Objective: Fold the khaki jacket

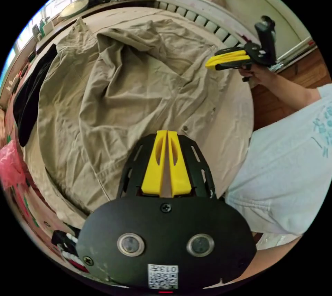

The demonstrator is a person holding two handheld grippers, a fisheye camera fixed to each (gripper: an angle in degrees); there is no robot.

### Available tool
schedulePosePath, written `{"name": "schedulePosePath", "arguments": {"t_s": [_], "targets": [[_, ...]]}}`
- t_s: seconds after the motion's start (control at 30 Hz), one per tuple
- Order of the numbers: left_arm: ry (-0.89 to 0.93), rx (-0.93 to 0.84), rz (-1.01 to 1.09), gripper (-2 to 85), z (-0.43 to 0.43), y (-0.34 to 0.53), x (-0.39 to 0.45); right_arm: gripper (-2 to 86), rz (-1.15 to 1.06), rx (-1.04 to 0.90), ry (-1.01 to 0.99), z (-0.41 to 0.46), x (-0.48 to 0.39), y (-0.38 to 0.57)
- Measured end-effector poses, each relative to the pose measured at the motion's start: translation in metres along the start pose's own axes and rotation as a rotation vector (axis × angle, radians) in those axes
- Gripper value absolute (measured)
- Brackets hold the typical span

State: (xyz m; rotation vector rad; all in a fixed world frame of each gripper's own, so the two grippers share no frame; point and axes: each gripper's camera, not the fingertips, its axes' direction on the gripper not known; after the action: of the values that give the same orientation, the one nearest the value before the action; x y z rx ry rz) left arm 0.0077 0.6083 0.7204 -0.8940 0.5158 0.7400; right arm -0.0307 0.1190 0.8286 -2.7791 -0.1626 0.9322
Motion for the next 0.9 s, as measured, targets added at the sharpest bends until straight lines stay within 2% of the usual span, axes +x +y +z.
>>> {"name": "schedulePosePath", "arguments": {"t_s": [0.13,0.17,0.23,0.27,0.3,0.4,0.53,0.63,0.77,0.83,0.9], "targets": [[-0.062,-0.095,-0.122,-0.3,0.024,-0.001,-0.021,0.4,-0.082,-0.055,-0.059,0.042,-0.019,-0.030],[-0.012,-0.039,-0.144,-0.3,0.022,0.010,-0.029,0.4,-0.065,-0.132,-0.010,0.062,-0.013,-0.033],[0.017,-0.037,-0.242,-0.3,0.019,0.028,-0.040,0.4,0.045,-0.100,-0.080,0.069,0.010,-0.030],[0.020,-0.029,-0.287,-0.3,0.013,0.039,-0.042,0.4,0.139,-0.155,-0.120,0.070,0.025,-0.028],[0.013,-0.017,-0.299,-0.4,0.009,0.044,-0.041,0.4,0.128,-0.093,-0.116,0.056,0.026,-0.023],[-0.041,0.082,-0.244,-0.3,-0.008,0.054,-0.015,0.3,0.004,0.019,-0.100,0.031,-0.004,-0.020],[-0.289,-0.040,-0.194,-0.3,0.017,0.044,0.008,0.2,-0.183,0.024,-0.067,0.055,-0.059,-0.030],[-0.209,-0.002,-0.254,-0.3,0.023,0.053,-0.004,0.3,-0.238,-0.076,0.054,0.098,-0.078,-0.035],[-0.073,0.058,-0.431,0.2,0.013,0.077,-0.015,1.1,-0.182,-0.129,-0.084,0.101,-0.062,-0.033],[-0.149,0.152,-0.415,0.9,-0.005,0.081,-0.003,2.2,-0.113,0.004,-0.038,0.074,-0.051,-0.033],[-0.245,0.215,-0.409,2.4,-0.018,0.079,0.003,9.3,-0.038,0.147,0.102,0.050,-0.040,-0.038]]}}
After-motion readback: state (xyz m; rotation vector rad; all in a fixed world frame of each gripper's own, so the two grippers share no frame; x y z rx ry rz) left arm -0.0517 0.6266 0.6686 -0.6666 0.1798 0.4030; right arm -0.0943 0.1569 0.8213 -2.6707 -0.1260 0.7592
